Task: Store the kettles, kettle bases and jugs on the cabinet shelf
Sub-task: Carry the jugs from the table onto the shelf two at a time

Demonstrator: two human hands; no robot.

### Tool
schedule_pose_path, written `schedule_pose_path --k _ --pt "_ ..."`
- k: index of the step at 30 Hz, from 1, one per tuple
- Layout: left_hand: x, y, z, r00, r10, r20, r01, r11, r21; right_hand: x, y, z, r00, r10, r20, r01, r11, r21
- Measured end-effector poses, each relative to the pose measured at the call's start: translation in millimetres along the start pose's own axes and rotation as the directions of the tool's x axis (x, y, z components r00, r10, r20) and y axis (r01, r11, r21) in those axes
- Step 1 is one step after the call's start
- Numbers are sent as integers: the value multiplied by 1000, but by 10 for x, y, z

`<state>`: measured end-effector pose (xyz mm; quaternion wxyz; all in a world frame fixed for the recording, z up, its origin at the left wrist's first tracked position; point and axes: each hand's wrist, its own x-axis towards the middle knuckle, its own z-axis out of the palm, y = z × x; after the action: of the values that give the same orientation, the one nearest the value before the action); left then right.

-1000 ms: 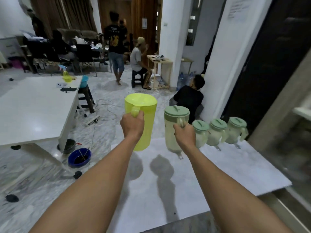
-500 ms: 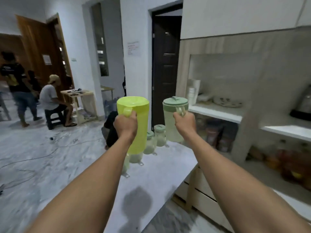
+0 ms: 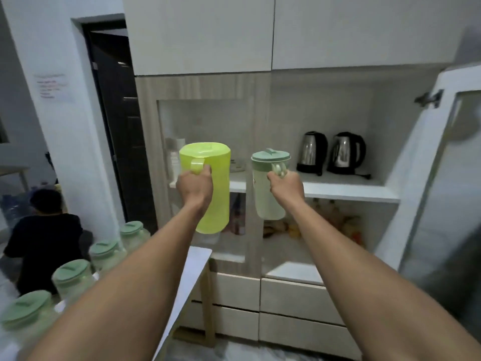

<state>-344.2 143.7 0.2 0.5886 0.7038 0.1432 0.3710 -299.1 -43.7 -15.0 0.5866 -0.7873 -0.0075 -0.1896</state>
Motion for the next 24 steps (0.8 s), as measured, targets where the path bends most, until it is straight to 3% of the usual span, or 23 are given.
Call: schedule_pose_path --k 12,24 --pt "-316 374 1855 980 76 186 -55 991 -119 1117 665 -1416 986 33 -164 -37 999 -21" --pt "99 261 3131 972 29 234 11 986 -165 2289 1188 -1600 982 52 -183 -54 999 -8"
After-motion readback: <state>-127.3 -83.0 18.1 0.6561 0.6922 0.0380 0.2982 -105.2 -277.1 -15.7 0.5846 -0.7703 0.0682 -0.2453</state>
